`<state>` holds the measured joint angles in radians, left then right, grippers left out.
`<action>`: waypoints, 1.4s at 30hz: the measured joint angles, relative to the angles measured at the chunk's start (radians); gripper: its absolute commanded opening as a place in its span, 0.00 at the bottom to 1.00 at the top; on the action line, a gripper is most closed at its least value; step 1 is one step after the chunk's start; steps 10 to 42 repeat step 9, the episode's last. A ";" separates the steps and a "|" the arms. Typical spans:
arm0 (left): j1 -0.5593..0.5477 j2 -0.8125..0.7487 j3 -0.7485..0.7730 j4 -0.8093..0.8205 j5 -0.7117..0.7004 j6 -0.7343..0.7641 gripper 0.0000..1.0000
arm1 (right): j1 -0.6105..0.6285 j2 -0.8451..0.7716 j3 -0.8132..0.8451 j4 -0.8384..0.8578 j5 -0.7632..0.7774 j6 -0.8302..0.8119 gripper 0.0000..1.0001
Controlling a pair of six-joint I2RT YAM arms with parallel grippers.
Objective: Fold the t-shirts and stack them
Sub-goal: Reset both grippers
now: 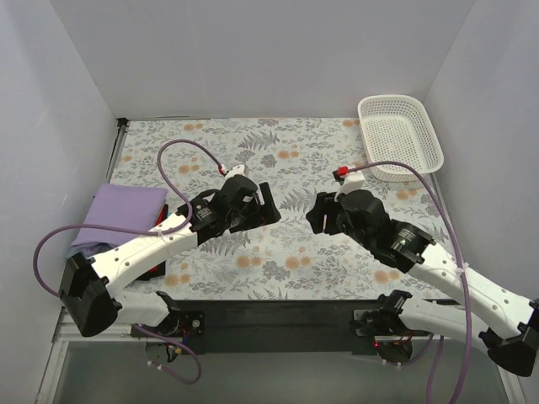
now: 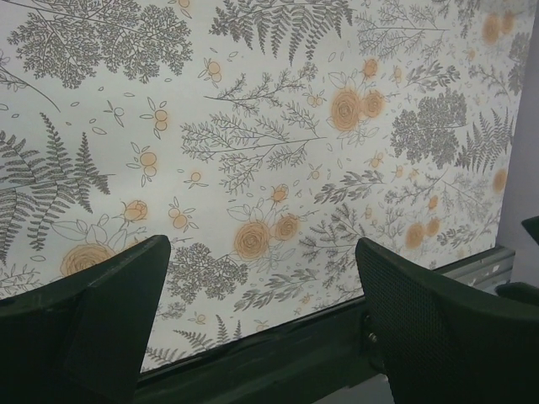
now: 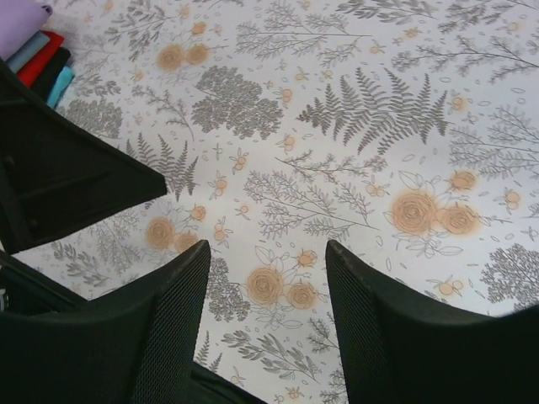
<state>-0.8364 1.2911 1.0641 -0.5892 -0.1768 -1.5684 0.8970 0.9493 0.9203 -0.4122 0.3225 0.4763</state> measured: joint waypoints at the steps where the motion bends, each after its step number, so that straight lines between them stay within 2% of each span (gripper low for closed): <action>1: -0.001 -0.005 -0.010 0.008 0.002 0.011 0.92 | 0.000 -0.035 -0.023 -0.005 0.022 0.005 0.65; 8: -0.001 -0.052 -0.056 0.036 0.002 0.065 0.93 | 0.000 -0.146 -0.063 -0.014 0.120 0.017 0.66; 42: -0.001 -0.060 -0.059 0.036 0.002 0.068 0.93 | 0.000 -0.148 -0.063 -0.014 0.127 0.017 0.67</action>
